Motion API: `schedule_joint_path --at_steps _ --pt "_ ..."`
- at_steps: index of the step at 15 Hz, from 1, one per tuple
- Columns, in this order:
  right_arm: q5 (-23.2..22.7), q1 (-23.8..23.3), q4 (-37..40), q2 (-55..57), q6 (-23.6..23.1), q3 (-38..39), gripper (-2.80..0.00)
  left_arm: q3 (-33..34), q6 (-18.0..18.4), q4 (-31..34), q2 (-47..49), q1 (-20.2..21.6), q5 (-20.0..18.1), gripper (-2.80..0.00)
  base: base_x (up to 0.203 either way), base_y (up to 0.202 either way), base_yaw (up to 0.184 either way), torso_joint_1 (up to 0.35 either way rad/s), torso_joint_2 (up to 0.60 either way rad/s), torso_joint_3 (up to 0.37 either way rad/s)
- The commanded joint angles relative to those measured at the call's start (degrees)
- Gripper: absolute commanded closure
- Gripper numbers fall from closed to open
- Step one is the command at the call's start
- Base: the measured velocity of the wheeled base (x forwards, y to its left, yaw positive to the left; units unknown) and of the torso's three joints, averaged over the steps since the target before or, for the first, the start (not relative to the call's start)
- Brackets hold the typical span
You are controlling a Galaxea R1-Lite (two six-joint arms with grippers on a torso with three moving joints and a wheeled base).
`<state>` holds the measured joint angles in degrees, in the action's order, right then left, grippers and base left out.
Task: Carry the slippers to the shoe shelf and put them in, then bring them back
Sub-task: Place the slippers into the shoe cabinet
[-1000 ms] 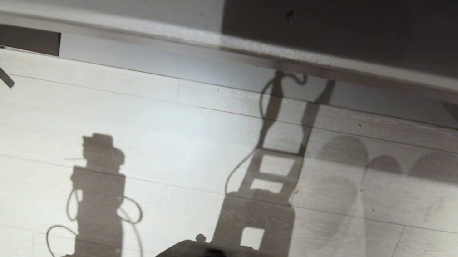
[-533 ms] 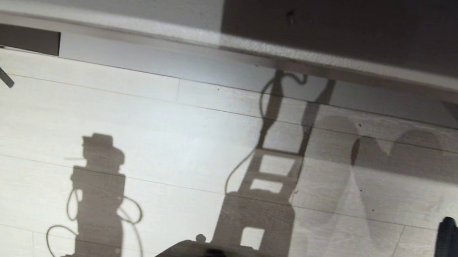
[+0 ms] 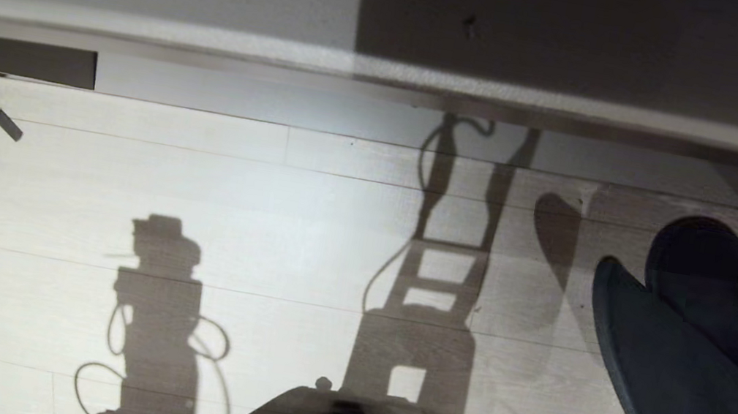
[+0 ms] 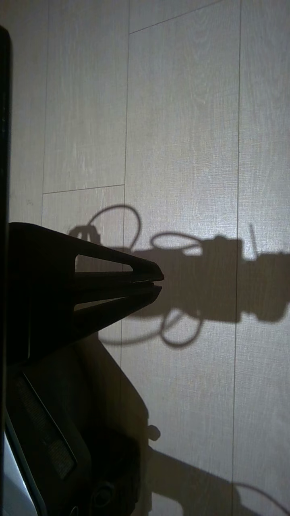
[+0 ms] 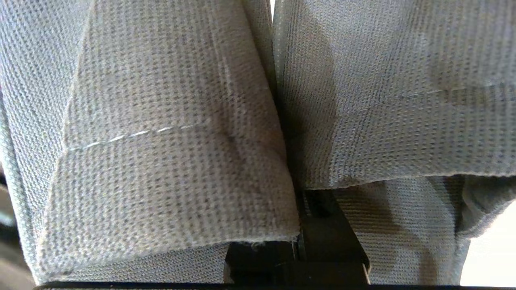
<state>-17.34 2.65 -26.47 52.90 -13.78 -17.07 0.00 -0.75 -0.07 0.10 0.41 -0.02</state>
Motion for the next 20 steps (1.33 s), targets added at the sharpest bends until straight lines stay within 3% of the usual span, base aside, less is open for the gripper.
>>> schedule_joint_path --at_steps 1,8,14,20 --pt "-0.16 2.3 -1.86 7.2 -0.02 -2.38 0.0 0.0 -0.12 -0.01 -0.01 0.02 0.02 0.0 0.0 0.0 0.0 0.0 0.0 0.0" --pt "-0.07 5.43 -11.66 12.81 -0.24 -8.24 0.0 0.0 -0.04 -0.01 -0.01 0.02 0.02 0.0 0.0 0.0 0.0 0.0 0.0 0.0" --pt "0.29 5.53 -11.03 10.99 -1.54 -6.13 0.0 0.0 -0.04 -0.01 -0.01 0.02 0.02 0.0 0.0 0.0 0.0 0.0 0.0 0.0" --pt "5.61 5.44 -20.78 14.81 -3.31 -6.56 0.0 0.0 -0.04 -0.01 -0.01 0.02 0.02 0.0 0.0 0.0 0.0 0.0 0.0 0.0"
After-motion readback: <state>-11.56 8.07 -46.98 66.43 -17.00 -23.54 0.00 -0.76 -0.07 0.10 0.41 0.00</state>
